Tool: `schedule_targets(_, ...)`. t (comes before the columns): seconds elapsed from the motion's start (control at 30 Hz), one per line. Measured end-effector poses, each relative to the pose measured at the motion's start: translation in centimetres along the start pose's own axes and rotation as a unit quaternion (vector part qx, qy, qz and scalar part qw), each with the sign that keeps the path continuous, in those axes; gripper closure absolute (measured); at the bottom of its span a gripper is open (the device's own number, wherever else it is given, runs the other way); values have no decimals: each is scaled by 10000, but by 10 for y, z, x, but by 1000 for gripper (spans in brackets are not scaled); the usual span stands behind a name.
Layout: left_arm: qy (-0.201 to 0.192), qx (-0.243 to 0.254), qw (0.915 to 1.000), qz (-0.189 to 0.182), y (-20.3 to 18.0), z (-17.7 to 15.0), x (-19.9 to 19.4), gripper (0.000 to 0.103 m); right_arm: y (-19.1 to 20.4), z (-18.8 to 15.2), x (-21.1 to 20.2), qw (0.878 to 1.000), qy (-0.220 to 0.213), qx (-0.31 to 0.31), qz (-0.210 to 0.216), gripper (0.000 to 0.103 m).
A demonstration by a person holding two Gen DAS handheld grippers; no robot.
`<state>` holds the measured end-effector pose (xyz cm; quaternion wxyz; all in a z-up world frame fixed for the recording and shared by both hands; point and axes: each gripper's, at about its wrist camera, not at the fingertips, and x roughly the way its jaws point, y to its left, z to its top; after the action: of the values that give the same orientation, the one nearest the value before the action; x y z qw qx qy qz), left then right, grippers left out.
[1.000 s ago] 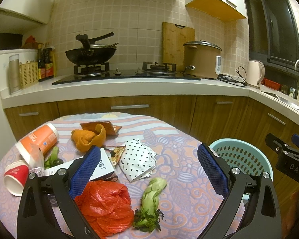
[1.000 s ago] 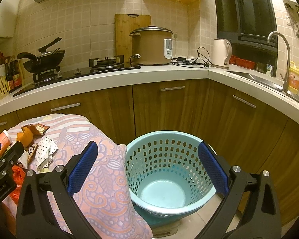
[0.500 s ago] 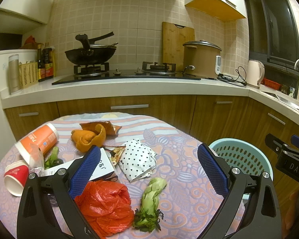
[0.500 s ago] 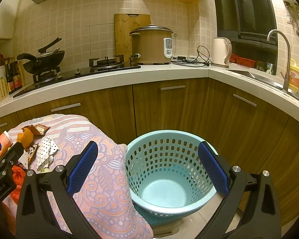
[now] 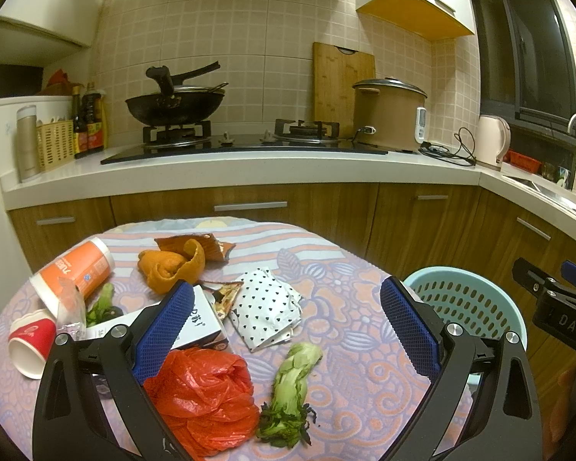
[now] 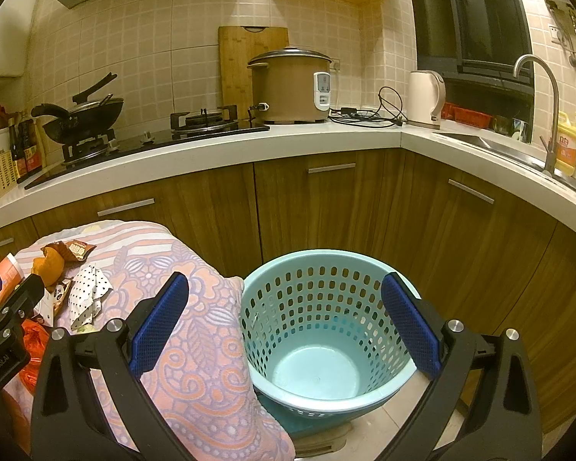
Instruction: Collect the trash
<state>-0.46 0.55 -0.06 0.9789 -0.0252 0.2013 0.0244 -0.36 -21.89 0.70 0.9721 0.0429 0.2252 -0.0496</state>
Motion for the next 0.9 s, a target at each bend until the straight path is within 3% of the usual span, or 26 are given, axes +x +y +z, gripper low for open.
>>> schedule_targets(0.47, -46, 17, 10000, 47, -2, 10, -11, 12, 5, 2, -10, 10000, -44, -9, 3, 8)
schedule_targets(0.7, -63, -6, 9997, 232, 9, 17, -39, 12, 20, 3, -24, 9994, -92, -106, 303, 15)
schedule_targets(0.9, 77, -223, 9982, 560, 43, 5, -69, 15, 45, -3, -32, 9968, -32, -303, 736, 24)
